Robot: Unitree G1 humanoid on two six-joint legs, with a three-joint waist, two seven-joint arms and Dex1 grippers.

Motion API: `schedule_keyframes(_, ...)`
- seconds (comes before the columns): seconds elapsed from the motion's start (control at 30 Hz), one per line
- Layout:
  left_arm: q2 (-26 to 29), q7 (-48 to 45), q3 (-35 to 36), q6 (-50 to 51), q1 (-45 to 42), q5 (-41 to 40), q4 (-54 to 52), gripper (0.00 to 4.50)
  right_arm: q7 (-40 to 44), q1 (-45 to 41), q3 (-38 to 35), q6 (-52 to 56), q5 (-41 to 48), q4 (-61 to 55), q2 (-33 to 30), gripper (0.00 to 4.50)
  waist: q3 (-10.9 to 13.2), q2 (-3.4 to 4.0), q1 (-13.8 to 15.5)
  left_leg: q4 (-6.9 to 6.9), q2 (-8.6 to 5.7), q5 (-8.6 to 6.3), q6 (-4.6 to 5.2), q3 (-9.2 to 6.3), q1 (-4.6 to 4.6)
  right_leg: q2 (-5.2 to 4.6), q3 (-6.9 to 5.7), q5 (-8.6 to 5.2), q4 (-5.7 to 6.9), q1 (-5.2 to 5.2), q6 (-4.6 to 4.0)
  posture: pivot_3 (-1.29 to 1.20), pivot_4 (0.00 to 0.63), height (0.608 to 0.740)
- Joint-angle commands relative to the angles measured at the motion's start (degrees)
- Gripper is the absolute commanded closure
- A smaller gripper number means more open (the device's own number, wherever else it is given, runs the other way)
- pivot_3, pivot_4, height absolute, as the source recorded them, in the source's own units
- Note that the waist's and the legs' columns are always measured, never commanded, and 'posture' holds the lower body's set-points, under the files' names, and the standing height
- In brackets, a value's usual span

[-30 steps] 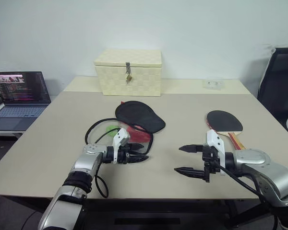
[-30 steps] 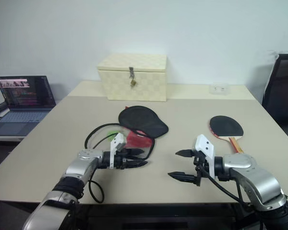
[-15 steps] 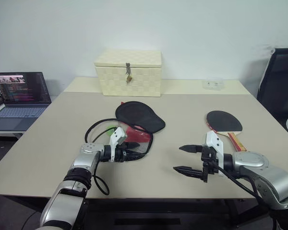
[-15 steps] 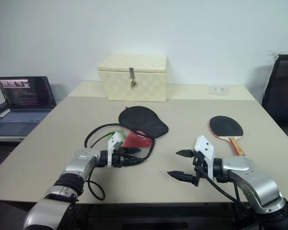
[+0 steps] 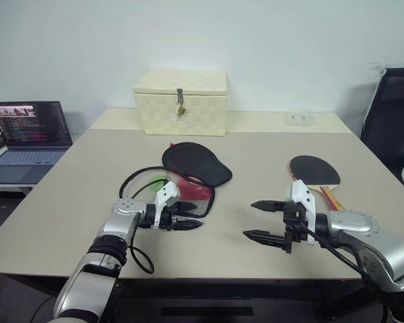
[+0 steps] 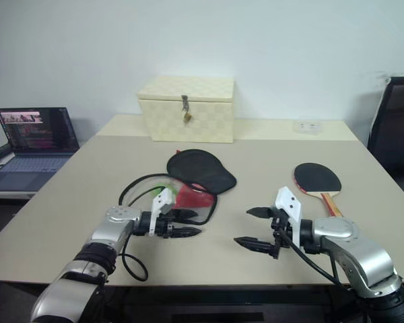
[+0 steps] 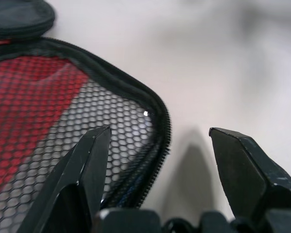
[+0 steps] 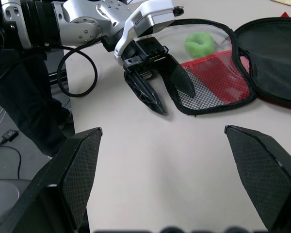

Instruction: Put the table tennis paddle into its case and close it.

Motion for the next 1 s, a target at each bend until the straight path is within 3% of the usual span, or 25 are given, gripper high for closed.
schedule_keyframes(0.03,0.5,-0.9,-1.8,-2.1,-0.4,2.9,2.5,1.16,0.0,-0.6,-1.3,0.2,1.5,-2.0,-0.6,0.01,0.0,0.00,0.0,0.00,0.00,0.00,0.00,0.00,0.00,0.00,0.00,0.00,0.00,0.00,0.00,0.00,0.150,0.740)
schedule_keyframes(0.1,0.8,-0.8,-2.4,-3.8,-0.4,4.1,3.8,1.59,0.3,-0.6,-1.4,0.2,1.6,-2.0,-1.1,0.00,0.0,0.00,0.0,0.01,-0.01,0.00,0.00,0.00,0.00,0.00,-0.01,0.00,0.00,0.01,0.00,0.00,0.150,0.740)
schedule_keyframes(0.27,-0.5,0.1,-1.3,-3.7,-1.1,3.7,5.8,3.42,-0.1,-0.7,-2.1,0.2,1.9,-1.7,-1.9,0.00,0.0,0.00,-0.1,0.01,0.00,0.00,0.01,0.02,0.00,0.00,-0.01,0.00,0.00,0.00,0.00,0.00,0.150,0.740)
schedule_keyframes(0.4,-1.7,0.1,-0.7,-3.4,-1.4,3.0,6.5,4.48,-0.7,-0.7,-2.5,0.2,2.2,-2.0,-1.9,0.00,-0.1,0.05,0.0,0.01,-0.01,0.00,0.01,0.02,0.00,0.00,-0.02,0.00,0.00,0.01,0.01,0.00,0.150,0.740)
schedule_keyframes(0.67,-2.2,-6.6,-3.5,-4.6,-1.6,4.5,5.0,4.48,-1.2,-0.4,-5.3,0.7,2.6,-2.0,-3.3,0.00,-0.1,0.06,0.0,0.00,-0.04,-0.01,0.01,0.03,0.00,0.00,-0.04,0.00,-0.01,0.01,0.01,0.00,0.150,0.740)
schedule_keyframes(0.83,-2.3,-15.7,-7.5,-5.9,-3.3,5.2,3.2,4.48,-1.9,0.1,-6.9,1.4,3.2,-2.7,-3.7,0.00,-0.1,0.06,0.0,0.00,-0.06,-0.01,0.02,0.03,-0.01,0.00,-0.06,0.00,-0.02,0.02,0.01,0.00,0.150,0.740)
schedule_keyframes(1.0,3.7,-16.5,-22.7,-6.0,-2.5,-4.2,-5.3,4.48,-2.9,1.1,-7.3,1.9,4.0,-4.0,-3.6,0.00,-0.1,0.06,0.0,-0.01,-0.02,-0.02,0.03,0.01,-0.02,-0.01,0.04,0.00,-0.03,0.01,0.01,0.00,0.150,0.740)
